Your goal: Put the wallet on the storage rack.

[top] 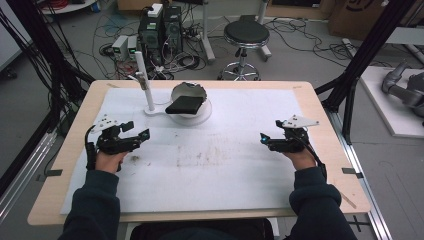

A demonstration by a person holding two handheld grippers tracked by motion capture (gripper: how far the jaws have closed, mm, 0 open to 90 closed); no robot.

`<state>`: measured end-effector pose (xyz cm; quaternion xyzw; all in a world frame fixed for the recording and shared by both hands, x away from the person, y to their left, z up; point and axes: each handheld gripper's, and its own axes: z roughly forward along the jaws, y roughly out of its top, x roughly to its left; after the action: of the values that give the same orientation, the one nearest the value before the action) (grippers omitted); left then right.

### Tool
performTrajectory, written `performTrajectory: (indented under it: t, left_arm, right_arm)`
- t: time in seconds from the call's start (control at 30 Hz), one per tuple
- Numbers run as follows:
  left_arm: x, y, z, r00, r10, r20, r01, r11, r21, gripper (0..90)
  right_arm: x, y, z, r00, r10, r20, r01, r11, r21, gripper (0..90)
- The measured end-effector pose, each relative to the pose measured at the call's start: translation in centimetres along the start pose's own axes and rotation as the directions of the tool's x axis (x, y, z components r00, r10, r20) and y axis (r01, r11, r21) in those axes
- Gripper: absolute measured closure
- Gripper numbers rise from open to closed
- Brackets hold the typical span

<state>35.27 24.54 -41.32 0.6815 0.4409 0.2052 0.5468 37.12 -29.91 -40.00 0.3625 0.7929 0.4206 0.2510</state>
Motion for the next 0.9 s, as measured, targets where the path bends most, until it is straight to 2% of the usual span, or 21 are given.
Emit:
performTrajectory:
  t: [0.1, 0.4, 0.53, 0.9]
  left_arm:
    - [-0.1, 0.0, 0.1, 1.0, 0.007, -0.001, -0.007, 1.0, 0.002, 19.8]
    - [-0.8, -0.1, -0.1, 0.9997, 0.02, 0.011, -0.02, 0.9998, 0.004, 20.1]
    - [-1.0, -0.1, 0.0, 0.9993, 0.032, 0.018, -0.032, 0.9994, 0.009, 20.3]
    - [-1.0, -0.3, 0.1, 0.9995, 0.026, 0.017, -0.027, 0.9995, 0.018, 20.5]
  right_arm:
    - [-0.2, -0.5, -0.4, 0.9998, -0.005, 0.019, 0.005, 1.0, 0.004, 20.8]
    - [-0.2, -0.4, -1.6, 0.9988, -0.001, 0.048, 0.002, 1.0, -0.028, 20.8]
    - [-0.3, -0.4, -1.8, 0.9986, 0.004, 0.052, -0.002, 1.0, -0.031, 20.8]
    - [-0.3, -0.4, -1.7, 0.9987, 0.014, 0.049, -0.013, 1.0, -0.029, 20.8]
